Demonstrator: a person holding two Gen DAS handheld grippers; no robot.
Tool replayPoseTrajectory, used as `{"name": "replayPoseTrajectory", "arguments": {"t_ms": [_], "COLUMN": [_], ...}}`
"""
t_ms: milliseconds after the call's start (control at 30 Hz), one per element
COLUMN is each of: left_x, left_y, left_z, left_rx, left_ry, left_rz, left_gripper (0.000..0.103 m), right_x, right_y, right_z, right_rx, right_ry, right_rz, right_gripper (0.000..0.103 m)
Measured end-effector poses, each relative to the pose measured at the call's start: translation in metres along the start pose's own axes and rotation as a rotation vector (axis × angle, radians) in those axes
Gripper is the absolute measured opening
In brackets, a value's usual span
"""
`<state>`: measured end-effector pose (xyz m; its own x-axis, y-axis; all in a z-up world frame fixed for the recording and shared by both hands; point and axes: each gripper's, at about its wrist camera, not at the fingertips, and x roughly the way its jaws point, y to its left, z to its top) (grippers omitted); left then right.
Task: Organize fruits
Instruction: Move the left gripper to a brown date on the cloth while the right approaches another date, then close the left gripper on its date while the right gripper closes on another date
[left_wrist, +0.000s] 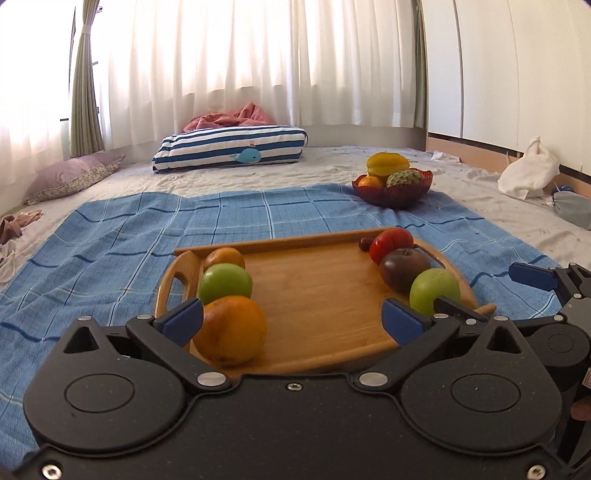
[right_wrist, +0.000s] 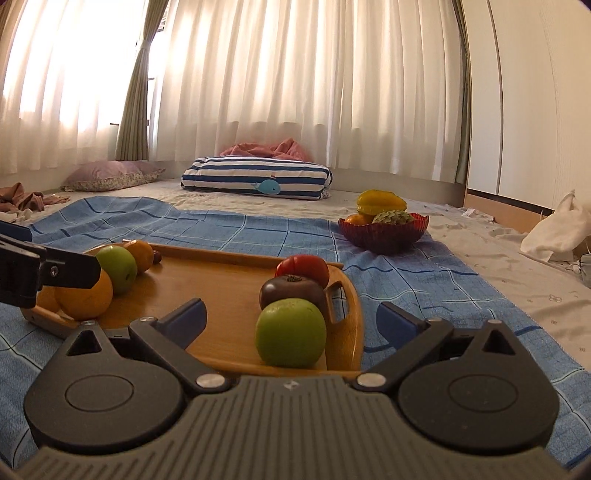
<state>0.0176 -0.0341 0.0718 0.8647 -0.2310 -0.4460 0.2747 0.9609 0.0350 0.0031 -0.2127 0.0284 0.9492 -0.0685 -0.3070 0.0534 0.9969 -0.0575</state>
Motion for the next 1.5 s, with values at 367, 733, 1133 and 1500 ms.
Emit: {"name": "replayPoseTrajectory", "arguments": {"t_ms": [367,733,1133,1500], "left_x": [-0.034,-0.021,0.03,0.055], "left_y": [-0.021,-0.015,-0.01,-0.018], "left_z": [-0.005,-0.018,-0.043,-0.048], "left_rx": [0.053,-0.03,-0.073,-0.082], "left_ry": [-0.055,0.012,0.138,0.199], "left_rz": [0.015,0.045,0.052,0.006], "left_gripper": [0.103,0.098,0.076,0.051], "right_x": [-0.007,0.002,0.017,0.023], "right_y": [0.008,0.018,0.021,0.023], "right_z": [-0.027,-0.041,-0.049,-0.051], "right_rx": [0.01,0.007,-0.023,-0.039], "right_ry": [0.012,0.039,0.095,0.119], "right_rz": [0.03,0.047,0.059,0.063], "right_gripper": [0.103,0.103,0.103,0.1]}}
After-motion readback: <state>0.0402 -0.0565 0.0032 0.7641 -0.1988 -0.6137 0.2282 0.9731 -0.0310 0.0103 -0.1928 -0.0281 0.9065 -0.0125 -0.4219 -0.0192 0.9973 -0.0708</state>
